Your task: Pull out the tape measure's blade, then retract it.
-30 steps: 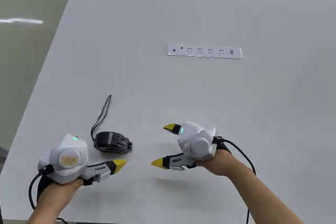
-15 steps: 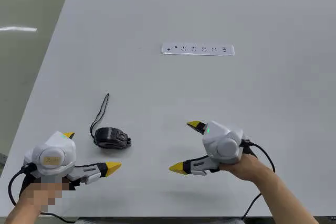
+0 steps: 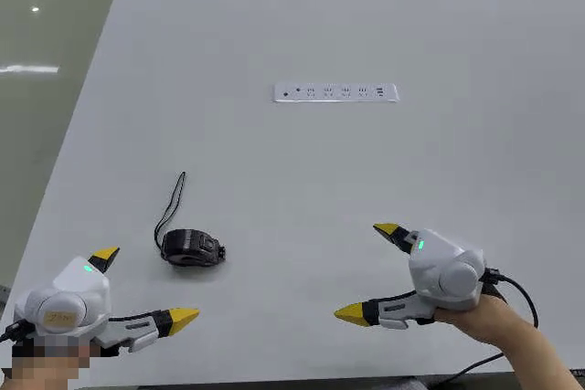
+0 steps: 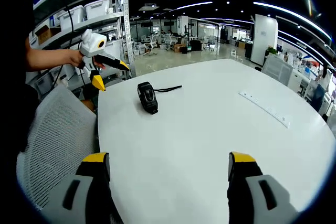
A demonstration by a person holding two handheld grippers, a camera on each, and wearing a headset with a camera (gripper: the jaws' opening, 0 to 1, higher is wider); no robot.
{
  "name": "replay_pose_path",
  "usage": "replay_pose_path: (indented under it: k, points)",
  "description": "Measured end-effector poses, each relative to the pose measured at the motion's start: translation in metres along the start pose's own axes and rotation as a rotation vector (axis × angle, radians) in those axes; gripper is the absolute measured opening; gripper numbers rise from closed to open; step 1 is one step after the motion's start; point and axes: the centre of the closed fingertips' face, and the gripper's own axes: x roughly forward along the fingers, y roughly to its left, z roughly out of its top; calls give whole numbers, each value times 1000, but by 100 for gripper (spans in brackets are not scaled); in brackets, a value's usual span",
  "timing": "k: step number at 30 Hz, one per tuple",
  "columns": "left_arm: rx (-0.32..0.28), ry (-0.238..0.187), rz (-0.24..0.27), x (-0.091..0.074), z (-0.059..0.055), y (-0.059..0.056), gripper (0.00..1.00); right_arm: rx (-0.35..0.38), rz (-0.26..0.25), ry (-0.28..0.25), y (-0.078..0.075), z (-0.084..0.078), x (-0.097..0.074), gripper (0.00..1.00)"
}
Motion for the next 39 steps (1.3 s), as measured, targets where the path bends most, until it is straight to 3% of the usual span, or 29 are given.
replay_pose_path:
  k: [7,14,26,39]
  points:
    - [-6,-6,25,-7,-5,6,99,24,-50,-3,-8,-10,-18,96]
    - [-4,-11,19,-10,-5,-1,99,54,-83,-10,-12,-16,-30,96]
    - [11,-19,15,-12,0,-4,99,53,-107,-17,-17,-16,-38,96]
    - [15,-16,14,-8,-3,0,99,52,-113,-11,-22,-18,-43,96]
